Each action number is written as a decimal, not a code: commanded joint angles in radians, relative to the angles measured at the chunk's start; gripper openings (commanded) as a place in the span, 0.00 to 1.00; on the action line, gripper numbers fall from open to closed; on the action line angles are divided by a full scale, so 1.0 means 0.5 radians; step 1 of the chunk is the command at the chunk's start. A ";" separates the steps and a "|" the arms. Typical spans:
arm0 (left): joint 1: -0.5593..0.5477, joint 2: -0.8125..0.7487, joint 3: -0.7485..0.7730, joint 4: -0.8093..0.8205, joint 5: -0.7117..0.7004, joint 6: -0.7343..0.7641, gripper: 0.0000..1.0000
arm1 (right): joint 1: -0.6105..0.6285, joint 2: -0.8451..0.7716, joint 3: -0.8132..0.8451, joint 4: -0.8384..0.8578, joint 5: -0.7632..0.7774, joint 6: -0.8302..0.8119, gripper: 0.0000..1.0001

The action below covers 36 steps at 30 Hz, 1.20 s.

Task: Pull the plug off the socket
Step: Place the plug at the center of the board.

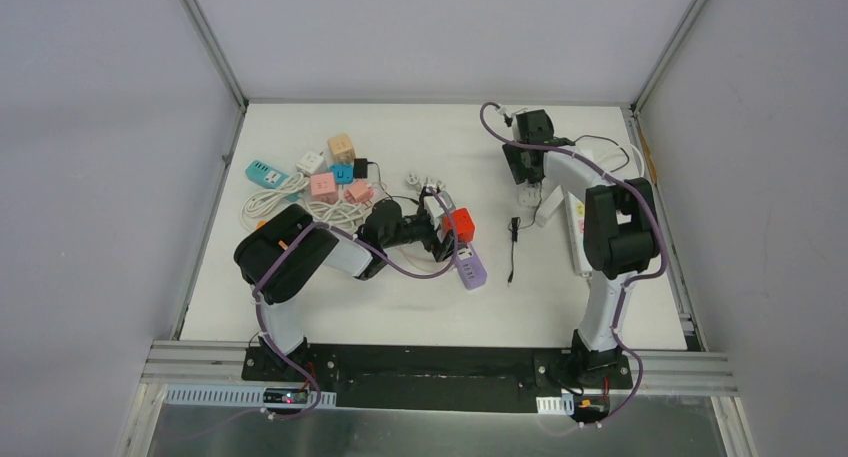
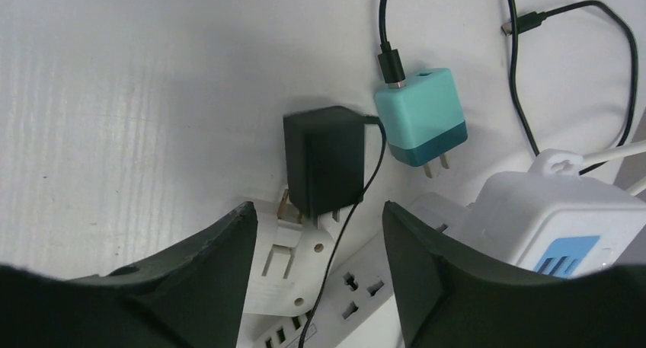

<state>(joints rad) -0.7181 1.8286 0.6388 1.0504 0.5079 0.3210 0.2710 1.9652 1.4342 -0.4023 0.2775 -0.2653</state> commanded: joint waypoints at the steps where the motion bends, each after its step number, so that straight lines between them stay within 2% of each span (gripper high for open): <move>1: 0.021 -0.031 -0.010 0.074 0.065 -0.031 0.94 | -0.016 -0.019 0.078 0.029 0.032 -0.031 0.68; 5: 0.022 -0.037 -0.012 0.068 0.076 -0.026 0.95 | -0.014 -0.079 0.098 -0.038 -0.064 -0.015 0.82; 7: 0.022 -0.040 -0.012 0.065 0.079 -0.028 0.95 | -0.014 -0.136 0.101 -0.069 -0.115 -0.004 0.83; 13: 0.022 -0.058 -0.009 0.035 0.100 -0.027 0.95 | -0.002 -0.374 0.062 -0.204 -0.380 -0.033 0.84; 20: 0.025 -0.136 0.007 -0.089 0.140 -0.036 0.98 | -0.010 -0.716 -0.025 -0.476 -1.038 -0.255 0.82; 25: 0.028 -0.270 0.070 -0.390 0.128 -0.088 0.99 | -0.020 -0.933 -0.097 -0.532 -1.455 -0.329 0.80; 31: 0.028 -0.458 0.126 -0.730 0.077 -0.308 0.99 | -0.050 -1.206 -0.324 -0.409 -1.869 -0.404 0.81; 34: 0.029 -0.522 0.097 -0.766 0.082 -0.414 0.99 | -0.077 -1.290 -0.497 -0.304 -2.173 -0.410 0.96; 36: 0.028 -0.588 0.083 -0.817 0.085 -0.491 0.99 | -0.084 -1.304 -0.586 -0.209 -2.281 -0.307 1.00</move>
<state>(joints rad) -0.7116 1.6123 0.6697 0.6983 0.5507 0.1822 0.2447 1.3571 1.2137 -0.6147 -0.6350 -0.4431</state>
